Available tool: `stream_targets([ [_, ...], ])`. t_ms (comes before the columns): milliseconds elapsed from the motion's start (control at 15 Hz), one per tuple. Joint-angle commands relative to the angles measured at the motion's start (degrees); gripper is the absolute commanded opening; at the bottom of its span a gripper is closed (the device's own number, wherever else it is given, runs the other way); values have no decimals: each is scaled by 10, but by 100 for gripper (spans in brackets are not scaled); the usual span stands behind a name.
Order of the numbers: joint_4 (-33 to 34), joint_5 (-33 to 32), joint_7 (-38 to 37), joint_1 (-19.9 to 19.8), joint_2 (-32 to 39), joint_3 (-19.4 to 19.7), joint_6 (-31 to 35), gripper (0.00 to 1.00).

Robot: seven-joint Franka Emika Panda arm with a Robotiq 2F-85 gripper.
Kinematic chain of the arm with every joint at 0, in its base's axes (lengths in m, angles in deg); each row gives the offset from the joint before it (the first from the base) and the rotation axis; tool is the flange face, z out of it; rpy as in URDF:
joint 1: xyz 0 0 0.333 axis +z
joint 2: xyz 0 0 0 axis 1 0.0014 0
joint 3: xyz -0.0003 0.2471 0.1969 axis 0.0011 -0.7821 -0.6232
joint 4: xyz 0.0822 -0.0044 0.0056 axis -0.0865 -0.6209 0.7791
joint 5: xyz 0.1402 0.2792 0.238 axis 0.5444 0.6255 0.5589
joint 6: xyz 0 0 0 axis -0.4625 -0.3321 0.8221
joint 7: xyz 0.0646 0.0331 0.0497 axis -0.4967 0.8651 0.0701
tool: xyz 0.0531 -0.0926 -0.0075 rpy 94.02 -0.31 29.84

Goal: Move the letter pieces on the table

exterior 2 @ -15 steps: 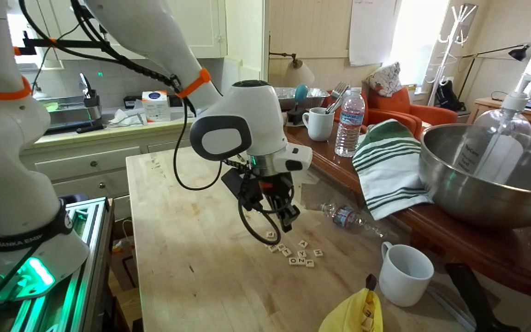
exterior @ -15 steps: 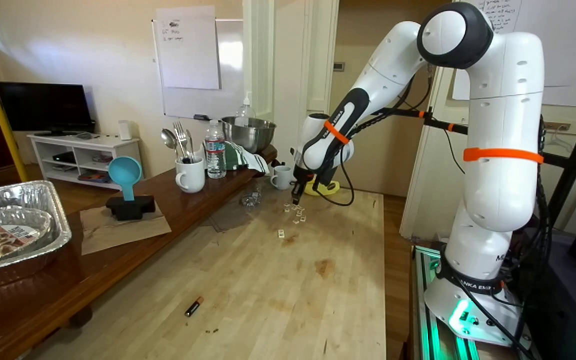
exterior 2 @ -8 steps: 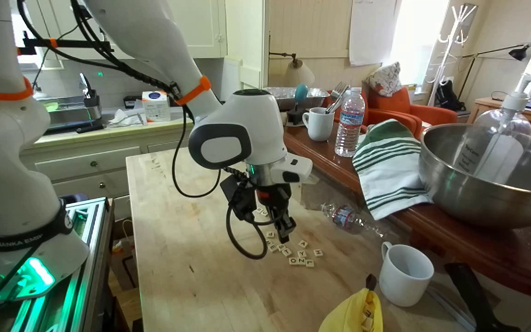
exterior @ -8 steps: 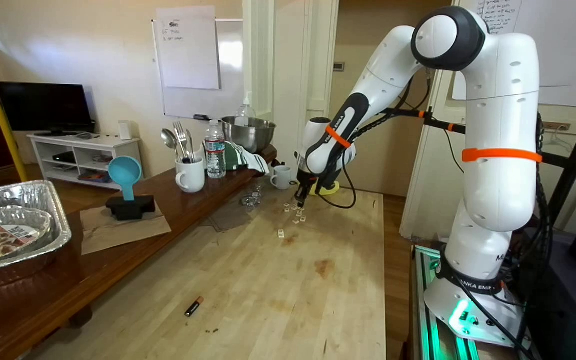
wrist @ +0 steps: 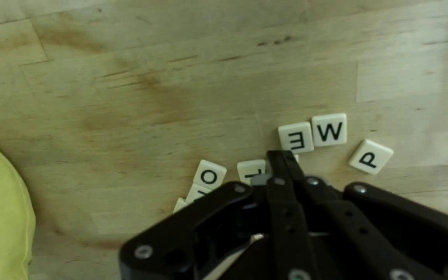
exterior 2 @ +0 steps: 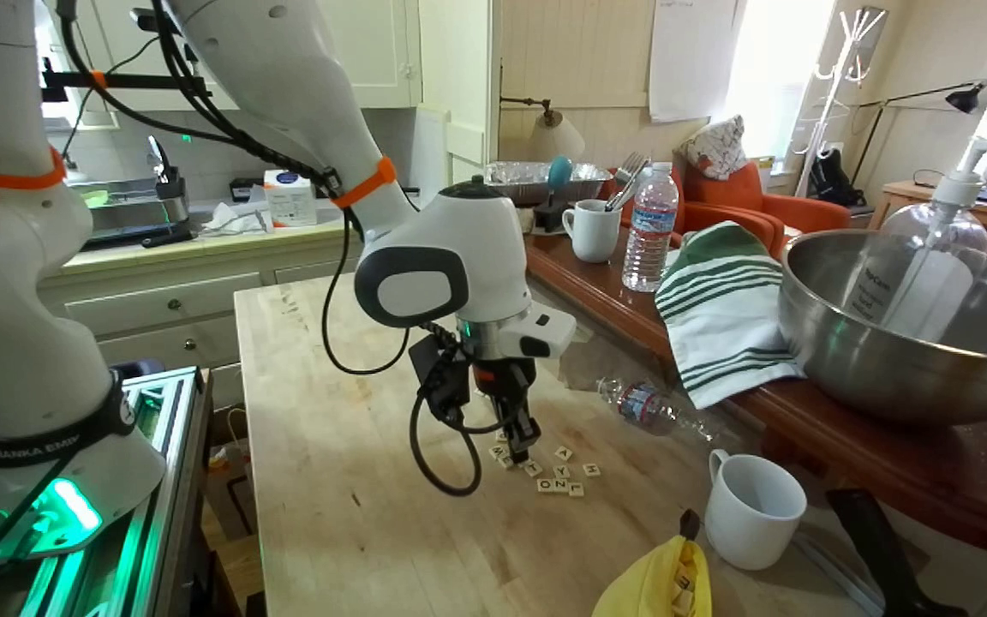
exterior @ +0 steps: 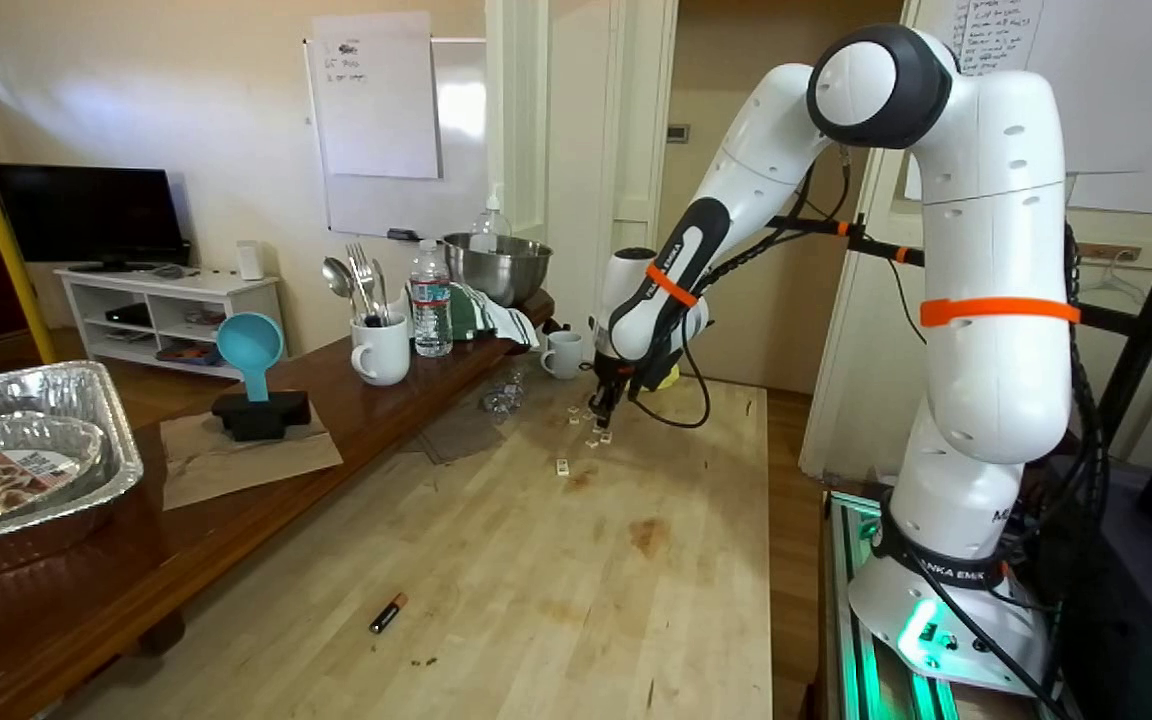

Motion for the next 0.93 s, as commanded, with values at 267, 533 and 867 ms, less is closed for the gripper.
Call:
stream_targets([
  [267,23,0,-27,6,32,2,0,0],
  [533,31,-3,-26,10,36,1,-6,0],
  [867,32,1,-21,8,31,-2,-6,0],
])
